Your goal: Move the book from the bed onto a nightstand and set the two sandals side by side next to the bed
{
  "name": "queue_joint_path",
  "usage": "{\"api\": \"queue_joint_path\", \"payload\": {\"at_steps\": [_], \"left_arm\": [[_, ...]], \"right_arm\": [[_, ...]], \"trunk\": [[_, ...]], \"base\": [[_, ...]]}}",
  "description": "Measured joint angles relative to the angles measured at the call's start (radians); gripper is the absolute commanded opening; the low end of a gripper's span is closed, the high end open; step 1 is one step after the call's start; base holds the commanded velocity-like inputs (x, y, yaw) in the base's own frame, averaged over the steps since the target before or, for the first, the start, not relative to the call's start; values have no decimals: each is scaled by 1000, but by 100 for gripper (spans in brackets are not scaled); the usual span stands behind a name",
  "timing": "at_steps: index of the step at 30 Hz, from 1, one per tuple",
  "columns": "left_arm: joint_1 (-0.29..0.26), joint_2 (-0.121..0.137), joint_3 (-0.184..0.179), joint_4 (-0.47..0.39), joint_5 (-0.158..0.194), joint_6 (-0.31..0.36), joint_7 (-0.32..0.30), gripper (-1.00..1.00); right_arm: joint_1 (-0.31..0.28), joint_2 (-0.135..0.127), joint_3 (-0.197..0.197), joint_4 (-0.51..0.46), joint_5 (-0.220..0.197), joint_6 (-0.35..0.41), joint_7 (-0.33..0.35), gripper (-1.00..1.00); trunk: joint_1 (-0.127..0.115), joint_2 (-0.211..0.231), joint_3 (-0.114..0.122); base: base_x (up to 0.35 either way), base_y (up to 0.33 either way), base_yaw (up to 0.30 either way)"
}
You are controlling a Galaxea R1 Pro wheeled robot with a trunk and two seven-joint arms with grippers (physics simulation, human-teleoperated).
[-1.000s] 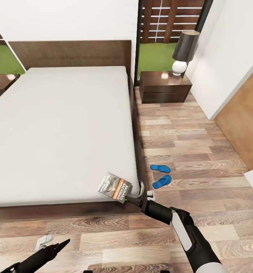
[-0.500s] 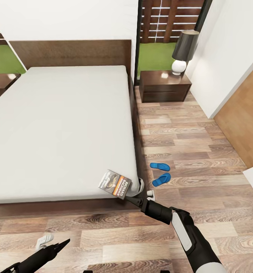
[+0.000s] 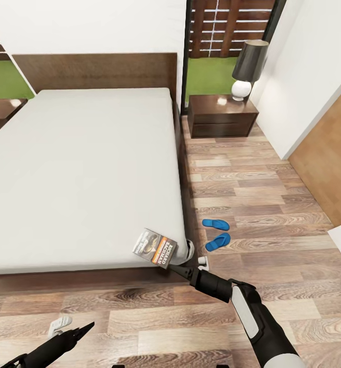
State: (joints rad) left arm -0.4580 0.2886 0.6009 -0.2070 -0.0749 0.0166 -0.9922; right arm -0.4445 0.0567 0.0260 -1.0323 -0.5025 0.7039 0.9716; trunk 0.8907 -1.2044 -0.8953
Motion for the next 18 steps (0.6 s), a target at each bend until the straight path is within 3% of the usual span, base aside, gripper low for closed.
{"api": "queue_joint_path", "payload": {"at_steps": [18], "left_arm": [[0, 0, 0, 0, 0, 0, 0, 100]], "right_arm": [[0, 0, 0, 0, 0, 0, 0, 100]], "trunk": [[69, -126, -56]], "base": [[0, 0, 0]]}}
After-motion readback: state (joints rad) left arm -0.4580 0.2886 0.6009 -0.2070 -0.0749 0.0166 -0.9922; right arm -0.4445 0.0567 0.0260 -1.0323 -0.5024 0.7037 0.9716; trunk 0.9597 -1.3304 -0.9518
